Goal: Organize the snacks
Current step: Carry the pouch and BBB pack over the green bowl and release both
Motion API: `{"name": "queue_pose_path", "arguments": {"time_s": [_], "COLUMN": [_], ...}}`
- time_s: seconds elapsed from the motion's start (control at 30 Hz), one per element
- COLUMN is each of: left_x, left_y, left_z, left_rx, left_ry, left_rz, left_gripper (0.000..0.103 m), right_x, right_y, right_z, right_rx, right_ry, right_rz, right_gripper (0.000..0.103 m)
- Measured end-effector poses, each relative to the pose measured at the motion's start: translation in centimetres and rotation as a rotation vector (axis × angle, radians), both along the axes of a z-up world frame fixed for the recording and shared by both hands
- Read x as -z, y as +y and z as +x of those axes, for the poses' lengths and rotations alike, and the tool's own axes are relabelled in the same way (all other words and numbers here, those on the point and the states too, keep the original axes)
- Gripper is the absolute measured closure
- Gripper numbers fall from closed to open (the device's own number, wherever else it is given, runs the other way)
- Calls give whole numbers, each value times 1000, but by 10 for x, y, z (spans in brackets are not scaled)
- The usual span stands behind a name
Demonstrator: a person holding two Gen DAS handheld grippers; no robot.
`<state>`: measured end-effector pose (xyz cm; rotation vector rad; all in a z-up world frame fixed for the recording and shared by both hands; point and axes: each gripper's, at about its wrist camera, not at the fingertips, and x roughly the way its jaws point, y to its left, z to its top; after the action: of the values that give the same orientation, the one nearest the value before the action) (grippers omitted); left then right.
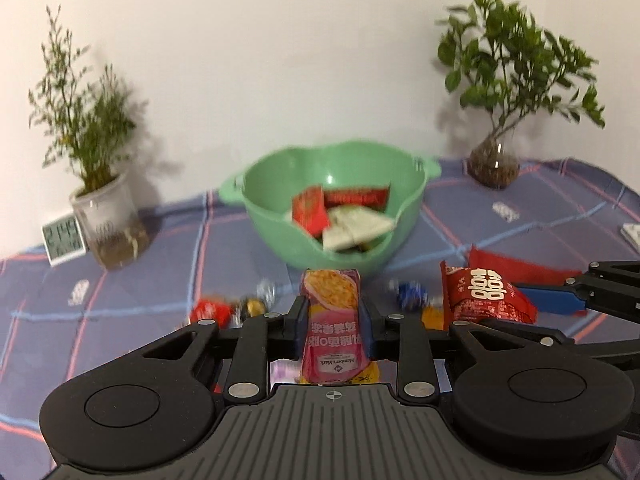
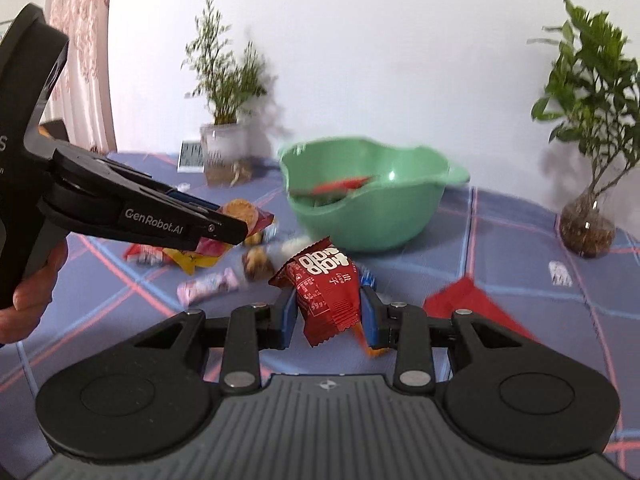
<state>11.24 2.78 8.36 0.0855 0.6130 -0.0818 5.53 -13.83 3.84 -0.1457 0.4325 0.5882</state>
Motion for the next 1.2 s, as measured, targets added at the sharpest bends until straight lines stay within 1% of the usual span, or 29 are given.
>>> {"name": "queue_pose_path", "arguments": {"time_s": [0.13, 0.23, 0.4, 0.53, 0.57, 0.6, 0.63, 0.67, 0.7, 0.77, 0.8, 0.9, 1.0, 1.1, 1.2], "left_x": [-18, -27, -30, -27, -26, -24, -24, -23, -24, -25, -25, -21, -7, 17, 40], "left_y": [3, 3, 5, 3, 5, 6, 6, 8, 10, 16, 20, 30, 39, 47, 53], "left_z": [14, 31, 63, 87, 92, 97, 104, 106, 108, 101, 97, 78, 55, 32, 18], "left_rx": [8, 6, 4, -12, -16, -24, -32, -45, -58, -79, -71, -83, -99, -105, -112], "left_ry": [-43, -73, -77, -71, -66, -56, -46, -42, -39, -59, -69, -83, -63, -15, 40], "left_rz": [-16, -14, -25, -13, -9, -6, -8, -7, -7, -19, -31, -37, -33, -59, -68], "left_gripper": [17, 17, 17, 17, 14, 14, 1, 0, 0, 0, 0, 0, 0, 0, 0], "right_x": [-17, -27, -38, -38, -37, -35, -33, -32, -31, -30, -30, -26, -19, -6, 13], "right_y": [0, 4, 16, 25, 27, 29, 31, 33, 35, 38, 36, 26, 13, 0, -4], "right_z": [16, 30, 66, 91, 97, 103, 109, 113, 115, 117, 115, 101, 87, 71, 63], "right_rx": [14, 29, 54, 76, 79, 81, 85, 89, 92, 99, 101, 91, 98, 103, 95], "right_ry": [-35, -71, -94, -97, -95, -91, -89, -93, -100, -107, -110, -112, -95, -59, 5], "right_rz": [45, 61, 82, 70, 67, 62, 55, 49, 43, 38, 47, 76, 101, 119, 91], "right_gripper": [64, 64, 64, 64, 64, 63, 63, 60, 51, 37, 33, 28, 25, 23, 24]}}
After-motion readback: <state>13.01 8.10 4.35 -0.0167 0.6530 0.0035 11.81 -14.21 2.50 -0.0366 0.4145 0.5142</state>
